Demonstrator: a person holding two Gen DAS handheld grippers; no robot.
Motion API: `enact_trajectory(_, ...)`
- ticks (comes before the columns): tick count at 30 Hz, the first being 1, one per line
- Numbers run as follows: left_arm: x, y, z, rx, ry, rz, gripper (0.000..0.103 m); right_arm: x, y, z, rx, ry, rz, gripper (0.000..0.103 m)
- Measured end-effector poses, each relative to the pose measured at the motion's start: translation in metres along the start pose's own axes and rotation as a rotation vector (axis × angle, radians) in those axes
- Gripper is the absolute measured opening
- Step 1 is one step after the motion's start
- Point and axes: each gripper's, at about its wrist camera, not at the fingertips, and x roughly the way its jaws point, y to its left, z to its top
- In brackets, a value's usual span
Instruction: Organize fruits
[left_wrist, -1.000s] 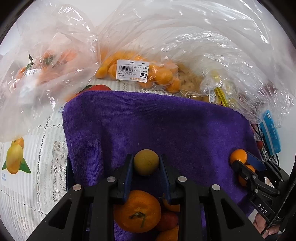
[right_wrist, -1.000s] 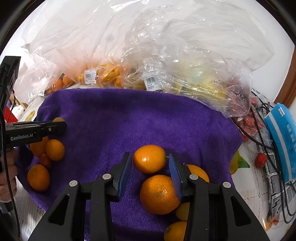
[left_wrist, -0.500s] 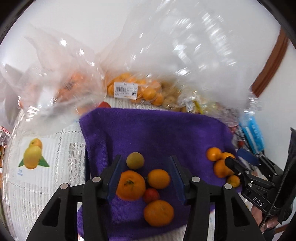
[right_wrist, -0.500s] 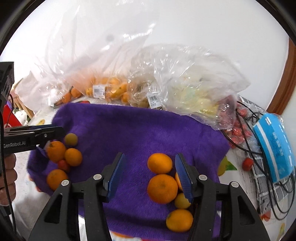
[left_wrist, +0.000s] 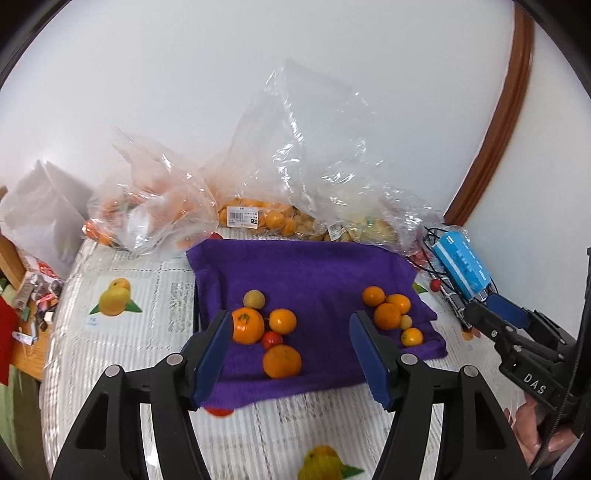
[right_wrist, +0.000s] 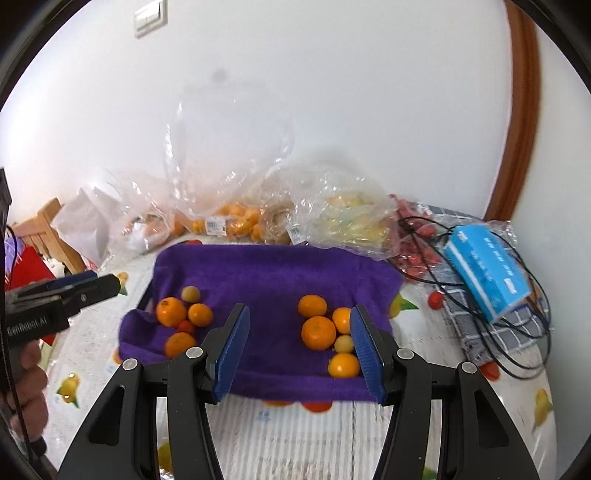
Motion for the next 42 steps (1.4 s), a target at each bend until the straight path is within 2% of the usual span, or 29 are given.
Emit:
enact_trajectory(5,-0.031,-0.011,-0.016,0.018,-0.029,0.036,0.067,-0.032,-0.002,-0.009,0.03,-0.009,-0.011,0.057)
enact_trajectory(10,-0.056,-0.019,-0.031,0.012,-0.059,0.045,0.072,-0.055,-0.008,-0.02,0.091,0.001,0.023,0.059)
enact_trajectory(15,-0.077,-0.028,-0.047,0.013,-0.086,0.059,0.075,-0.079,-0.005,-0.034,0.066,-0.03,-0.04,0.069)
enact_trajectory(16,-0.081,-0.029,-0.049,0.013,-0.09,0.061,0.075,-0.082,-0.005,-0.036,0.063,-0.036,-0.044,0.079)
enact_trajectory(17,-0.085,-0.03,-0.051,0.015,-0.099,0.062,0.075,-0.089,-0.005,-0.04,0.06,-0.056,-0.044,0.082)
enact_trajectory(20,-0.095,-0.033,-0.058,0.024,-0.127,0.071,0.079,-0.104,-0.003,-0.05,0.045,-0.094,-0.046,0.088)
enact_trajectory(25,-0.098,-0.047,-0.07,0.07,-0.146,0.099,0.079,-0.116,-0.006,-0.065,0.052,-0.124,-0.054,0.095)
enact_trajectory(35,-0.097,-0.063,-0.089,0.096,-0.184,0.135,0.079,-0.12,-0.018,-0.088,0.076,-0.113,-0.058,0.097)
enact_trajectory(42,-0.092,-0.066,-0.096,0.094,-0.17,0.144,0.079,-0.119,-0.016,-0.096,0.071,-0.108,-0.072,0.097)
